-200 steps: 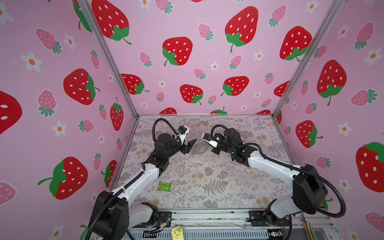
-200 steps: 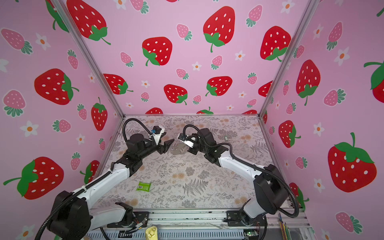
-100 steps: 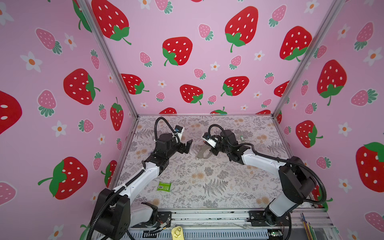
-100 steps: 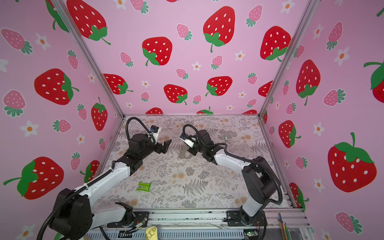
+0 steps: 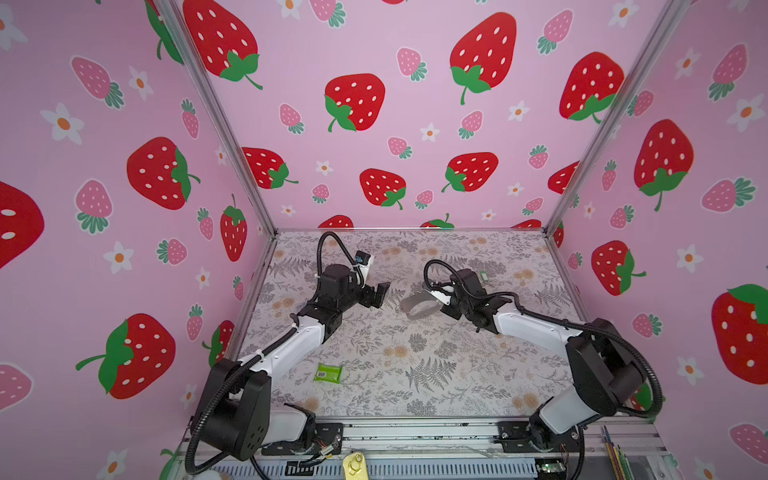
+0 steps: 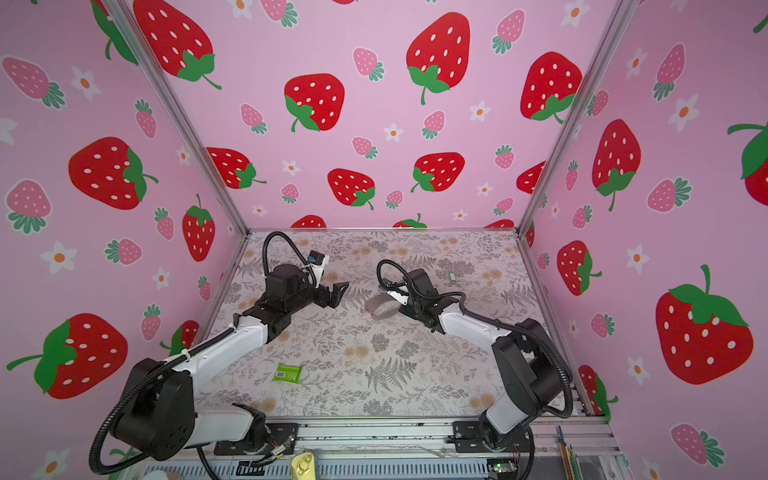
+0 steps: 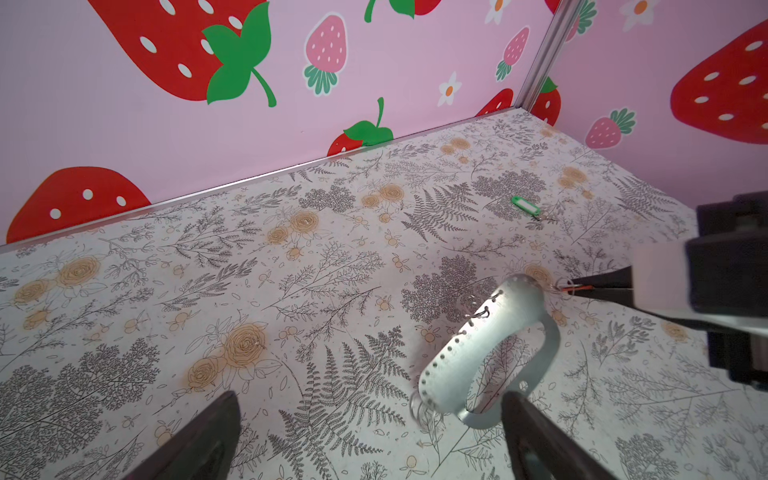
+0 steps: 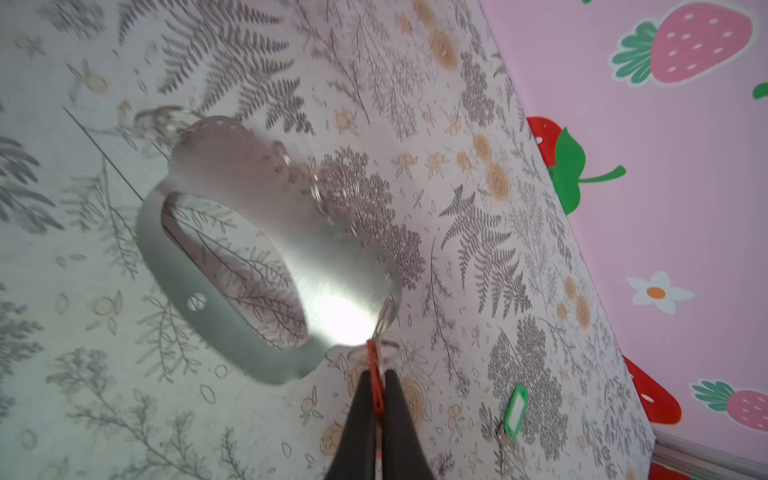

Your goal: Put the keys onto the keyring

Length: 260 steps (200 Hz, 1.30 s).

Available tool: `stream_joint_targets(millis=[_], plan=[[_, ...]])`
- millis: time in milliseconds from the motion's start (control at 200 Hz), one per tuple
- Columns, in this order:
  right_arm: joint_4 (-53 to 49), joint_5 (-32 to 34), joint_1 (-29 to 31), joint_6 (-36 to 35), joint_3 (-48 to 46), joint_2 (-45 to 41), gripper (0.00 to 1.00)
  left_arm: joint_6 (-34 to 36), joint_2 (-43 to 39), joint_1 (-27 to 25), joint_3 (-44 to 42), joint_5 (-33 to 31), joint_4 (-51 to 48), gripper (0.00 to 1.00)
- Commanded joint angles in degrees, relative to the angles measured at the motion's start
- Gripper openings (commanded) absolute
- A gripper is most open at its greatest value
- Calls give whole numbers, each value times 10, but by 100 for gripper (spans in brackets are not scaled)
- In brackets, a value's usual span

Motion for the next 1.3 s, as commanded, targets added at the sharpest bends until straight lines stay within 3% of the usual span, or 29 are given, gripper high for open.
stream_joint_targets(millis=[0,230,325,770,915,1095,1205,1296], plan=[[-37,38,-11,-41,-2,11,0,1,11,-12,33,0,-5,99],[-52,45,-34,-32,-24,19,0,9,32,-36,50,-28,-14,99],[-67,33,-46,-29,-38,23,0,0,46,-38,84,7,-62,99],[-60,6,-101,-27,-79,35,0,38,63,-47,110,-4,-98,99],[-65,19,-111,-32,-64,39,30,68,85,-47,138,-5,-120,99],[-72,-13,-147,-16,-38,-29,46,56,105,-45,159,-3,-124,97],[-75,-19,-167,2,-17,-57,49,61,116,-45,162,-3,-126,92],[-85,-63,-169,17,15,-56,50,59,124,-44,168,17,-136,86]])
